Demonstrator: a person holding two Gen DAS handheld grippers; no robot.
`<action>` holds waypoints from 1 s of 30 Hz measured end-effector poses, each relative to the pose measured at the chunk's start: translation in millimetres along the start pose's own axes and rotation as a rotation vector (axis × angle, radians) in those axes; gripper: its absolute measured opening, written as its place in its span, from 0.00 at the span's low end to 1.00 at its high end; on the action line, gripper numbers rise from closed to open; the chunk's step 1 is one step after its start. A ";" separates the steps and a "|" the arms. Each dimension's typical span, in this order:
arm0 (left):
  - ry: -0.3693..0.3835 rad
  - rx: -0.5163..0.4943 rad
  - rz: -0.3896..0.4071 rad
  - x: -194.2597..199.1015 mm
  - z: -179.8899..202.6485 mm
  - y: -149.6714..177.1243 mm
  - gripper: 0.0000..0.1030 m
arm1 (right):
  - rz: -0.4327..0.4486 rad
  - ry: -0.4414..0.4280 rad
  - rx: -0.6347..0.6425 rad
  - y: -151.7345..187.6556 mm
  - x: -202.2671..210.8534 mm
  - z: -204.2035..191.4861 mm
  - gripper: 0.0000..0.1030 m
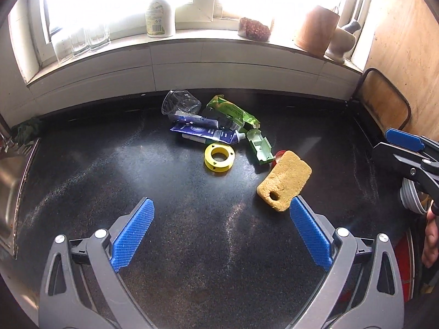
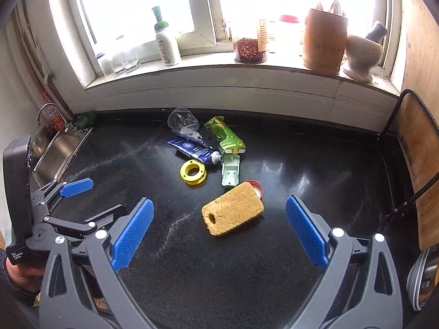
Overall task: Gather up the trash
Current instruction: 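Return both tools to the countertop trash, then grasp the yellow tape ring with the left tool while the right tool grasps the green plastic tray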
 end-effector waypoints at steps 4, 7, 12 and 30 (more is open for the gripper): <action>-0.015 0.000 -0.020 -20.6 0.8 -7.7 0.94 | -0.028 -0.004 0.013 -11.1 -21.2 3.0 0.91; -0.014 -0.008 -0.016 -41.7 1.9 -15.2 0.94 | -0.059 -0.002 0.027 -20.4 -45.8 5.6 0.91; -0.023 -0.029 -0.036 -89.6 3.7 -27.1 0.94 | -0.145 -0.002 0.024 -38.1 -103.8 17.8 0.91; -0.056 -0.031 -0.119 -201.8 -15.1 -76.2 0.90 | -0.396 0.031 0.092 -72.1 -245.7 29.5 0.72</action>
Point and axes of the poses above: each gripper's, at about its wrist camera, not at the fingertips, and x roughly against the way its jaws point, z to its right, y to its underside, the point moved 6 cm from there along -x, roughly the way its jaws point, and after that the axes turned 13 degrees about -z, right-handed, at the moved point
